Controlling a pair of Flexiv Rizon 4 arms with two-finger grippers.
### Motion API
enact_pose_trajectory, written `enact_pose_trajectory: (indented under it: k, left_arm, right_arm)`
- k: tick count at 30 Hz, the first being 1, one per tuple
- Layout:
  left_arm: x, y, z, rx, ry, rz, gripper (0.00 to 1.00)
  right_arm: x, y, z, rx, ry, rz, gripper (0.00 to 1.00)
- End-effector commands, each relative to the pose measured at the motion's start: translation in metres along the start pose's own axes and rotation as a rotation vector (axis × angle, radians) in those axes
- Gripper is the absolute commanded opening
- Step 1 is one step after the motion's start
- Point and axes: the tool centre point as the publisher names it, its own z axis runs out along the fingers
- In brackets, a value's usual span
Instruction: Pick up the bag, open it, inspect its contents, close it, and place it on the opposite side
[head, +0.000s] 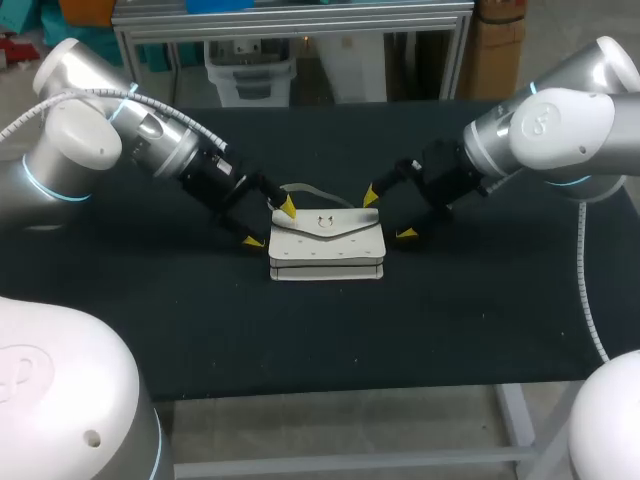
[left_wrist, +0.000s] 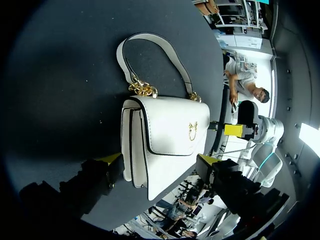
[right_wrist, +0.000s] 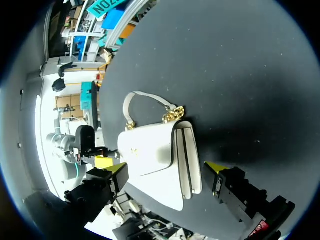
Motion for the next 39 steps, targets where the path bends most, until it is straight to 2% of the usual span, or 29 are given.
enact_pose_trajectory:
  k: [1, 5, 8, 14, 18, 23, 24, 26, 32, 39]
  left_arm:
    - [0.001, 0.007, -0.005, 0.025, -0.011, -0.012, 1.00]
    - [-0.001, 0.010, -0.011, 0.047, -0.025, -0.033, 1.00]
    - [-0.002, 0.012, -0.016, 0.060, -0.046, -0.047, 1.00]
    - [-0.007, 0.012, -0.031, 0.078, -0.059, -0.076, 1.00]
    - [-0.009, 0.013, -0.043, 0.086, -0.060, -0.085, 1.00]
    - [-0.011, 0.012, -0.050, 0.085, -0.073, -0.102, 1.00]
    - [-0.012, 0.012, -0.051, 0.084, -0.073, -0.103, 1.00]
    - [-0.012, 0.011, -0.051, 0.080, -0.074, -0.104, 1.00]
    - [-0.013, 0.011, -0.052, 0.075, -0.078, -0.104, 1.00]
    - [-0.014, 0.011, -0.053, 0.073, -0.086, -0.110, 1.00]
  right_arm:
    - [0.002, -0.007, -0.005, -0.011, 0.003, -0.011, 1.00]
    - [0.006, -0.011, -0.006, -0.013, 0.003, -0.028, 0.98]
    - [0.008, -0.014, -0.006, -0.013, 0.004, -0.036, 0.86]
    - [0.006, -0.024, 0.000, -0.009, -0.007, -0.055, 0.70]
    - [0.004, -0.029, 0.003, -0.014, -0.017, -0.073, 0.71]
    - [0.000, -0.034, 0.008, -0.012, -0.036, -0.078, 0.64]
    - [-0.002, -0.034, 0.010, -0.011, -0.040, -0.074, 0.61]
    - [-0.004, -0.034, 0.012, -0.008, -0.039, -0.069, 0.49]
    - [-0.001, -0.030, 0.019, -0.006, -0.038, -0.072, 0.42]
    - [-0.006, -0.028, 0.026, -0.005, -0.048, -0.070, 0.40]
